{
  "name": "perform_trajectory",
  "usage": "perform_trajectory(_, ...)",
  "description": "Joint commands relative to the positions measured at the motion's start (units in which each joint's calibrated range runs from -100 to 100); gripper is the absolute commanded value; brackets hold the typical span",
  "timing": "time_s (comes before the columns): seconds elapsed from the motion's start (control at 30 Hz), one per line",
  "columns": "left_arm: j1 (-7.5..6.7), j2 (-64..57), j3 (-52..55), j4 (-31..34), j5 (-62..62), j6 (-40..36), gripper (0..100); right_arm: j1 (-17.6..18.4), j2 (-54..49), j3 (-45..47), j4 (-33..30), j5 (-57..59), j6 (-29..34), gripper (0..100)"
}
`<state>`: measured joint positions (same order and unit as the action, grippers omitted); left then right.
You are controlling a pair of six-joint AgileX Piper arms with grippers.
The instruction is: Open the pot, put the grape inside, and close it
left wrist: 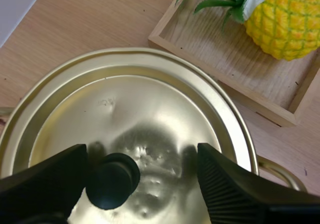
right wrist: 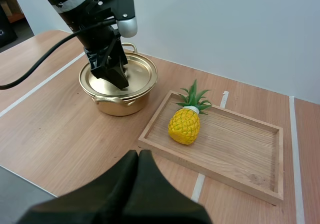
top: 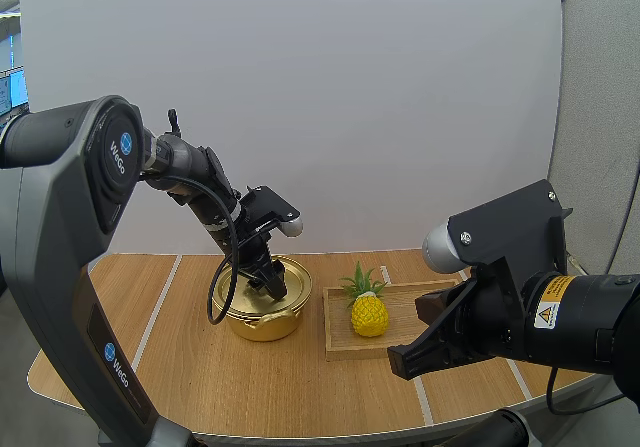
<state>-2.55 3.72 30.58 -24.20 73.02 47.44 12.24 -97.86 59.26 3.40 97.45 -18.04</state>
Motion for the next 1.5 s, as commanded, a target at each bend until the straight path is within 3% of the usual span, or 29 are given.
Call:
perform_trajectory(0.0, -0.07, 0.07, 0.37, -0.57, 2.56, 0.14, 100, -0.18, -0.37, 0.18, 0.13, -0.56, -0.51, 0)
perform_trajectory(0.37, -0.07, -9.08, 0.37, -0.04, 3.86, 0.03, 100, -0.18, -0.37, 0.18, 0.13, -0.56, -0.51, 0)
perform_trajectory(0.97, -0.07, -56.75, 0.37, 0.91, 3.86, -0.5, 100, -0.18, -0.37, 0.18, 0.13, -0.56, -0.51, 0)
perform_trajectory(1.2, -0.07, -75.69, -3.12, 1.13, 6.5, -3.86, 100, -0.18, -0.37, 0.18, 0.13, -0.56, -0.51, 0)
perform_trajectory(1.47, -0.07, -85.91, -4.3, 6.1, 16.14, -16.46, 100, -0.25, -0.37, 0.18, 0.12, -0.56, -0.51, 0)
